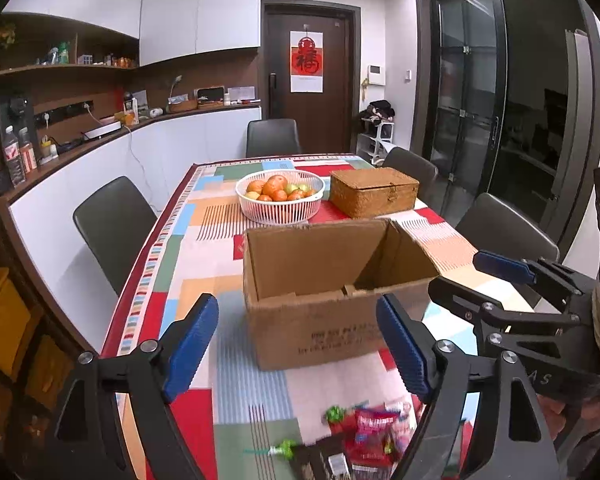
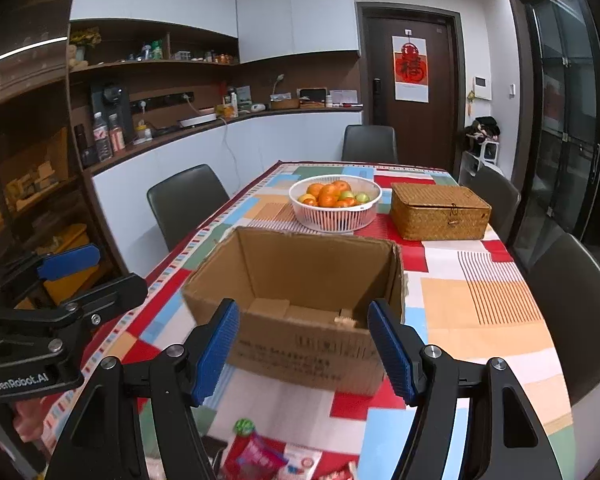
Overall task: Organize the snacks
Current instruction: 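Move both open tools back over the snack pile, then grasp the white pastry packet with the left tool while the right tool grasps the slim white-red snack stick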
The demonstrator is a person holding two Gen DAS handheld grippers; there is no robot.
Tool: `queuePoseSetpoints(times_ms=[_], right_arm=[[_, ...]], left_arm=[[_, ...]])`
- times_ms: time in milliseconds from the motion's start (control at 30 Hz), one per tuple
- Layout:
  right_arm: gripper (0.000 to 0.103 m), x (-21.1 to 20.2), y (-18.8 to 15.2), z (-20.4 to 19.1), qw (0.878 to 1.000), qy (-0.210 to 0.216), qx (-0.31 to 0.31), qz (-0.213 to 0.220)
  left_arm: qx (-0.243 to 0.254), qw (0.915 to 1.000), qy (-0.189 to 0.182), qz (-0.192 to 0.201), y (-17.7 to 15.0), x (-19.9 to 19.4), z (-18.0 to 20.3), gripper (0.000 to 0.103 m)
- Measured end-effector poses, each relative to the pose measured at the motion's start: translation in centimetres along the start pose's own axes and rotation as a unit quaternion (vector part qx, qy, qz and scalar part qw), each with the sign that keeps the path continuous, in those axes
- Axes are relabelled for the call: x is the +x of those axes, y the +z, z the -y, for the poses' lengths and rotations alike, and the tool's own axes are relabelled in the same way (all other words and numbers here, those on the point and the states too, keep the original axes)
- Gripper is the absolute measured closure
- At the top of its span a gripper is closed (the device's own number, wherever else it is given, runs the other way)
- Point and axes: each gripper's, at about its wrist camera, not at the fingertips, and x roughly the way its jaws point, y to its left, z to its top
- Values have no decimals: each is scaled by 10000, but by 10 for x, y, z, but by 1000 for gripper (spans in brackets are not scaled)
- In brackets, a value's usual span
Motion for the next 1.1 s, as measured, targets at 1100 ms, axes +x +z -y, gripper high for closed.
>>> queuePoseSetpoints(times_ms=[1100], right_arm=[[36, 16, -141, -62, 9692, 694, -858, -2200]], left_arm=[[581, 9772, 361, -2009, -168, -7, -10, 19]])
